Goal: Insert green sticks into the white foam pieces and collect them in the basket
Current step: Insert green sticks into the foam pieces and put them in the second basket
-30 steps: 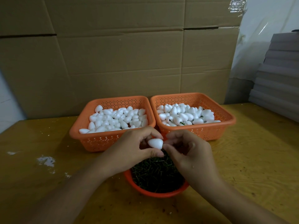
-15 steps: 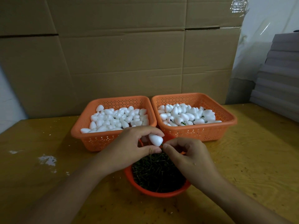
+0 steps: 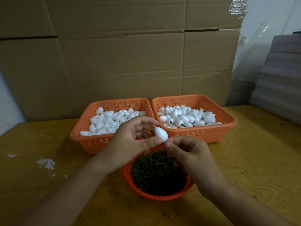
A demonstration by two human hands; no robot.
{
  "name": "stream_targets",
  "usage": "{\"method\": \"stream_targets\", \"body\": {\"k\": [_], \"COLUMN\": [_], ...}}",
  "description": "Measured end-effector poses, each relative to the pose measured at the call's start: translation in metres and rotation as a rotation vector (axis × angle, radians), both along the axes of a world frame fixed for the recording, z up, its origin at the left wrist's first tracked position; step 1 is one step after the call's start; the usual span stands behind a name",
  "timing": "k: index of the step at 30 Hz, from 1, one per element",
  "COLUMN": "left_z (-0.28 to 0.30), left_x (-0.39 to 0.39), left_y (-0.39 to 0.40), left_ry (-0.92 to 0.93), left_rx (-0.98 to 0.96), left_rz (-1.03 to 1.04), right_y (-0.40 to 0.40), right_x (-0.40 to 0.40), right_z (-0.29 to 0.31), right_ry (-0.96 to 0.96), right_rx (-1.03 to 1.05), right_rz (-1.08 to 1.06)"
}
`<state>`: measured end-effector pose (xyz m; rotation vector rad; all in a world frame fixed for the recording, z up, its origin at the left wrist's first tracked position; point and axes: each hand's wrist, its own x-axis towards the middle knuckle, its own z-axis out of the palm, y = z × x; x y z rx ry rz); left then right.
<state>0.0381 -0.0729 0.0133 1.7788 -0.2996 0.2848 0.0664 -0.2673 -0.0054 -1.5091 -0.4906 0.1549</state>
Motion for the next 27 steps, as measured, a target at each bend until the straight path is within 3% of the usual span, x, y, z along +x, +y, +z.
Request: {"method": "stream_targets", "body": {"k": [18, 27], "left_z": [0.0014, 0.0047], "left_x": [-0.0051, -0.0065], "left_y": [-0.0049, -0.0042], "left_ry": [0.054, 0.121], "left_rx": [0.026, -0.078], "left_rz": [-0.061, -0.073], "right_y": [0.0006, -0.0001], "right_x": [-0.0027, -0.0023], "right_z": [0.0030, 0.0016], "right_ry": [-0.099, -0.129], "right_rx": [-0.055, -0.057], "right_rz": [0.024, 0.077]}}
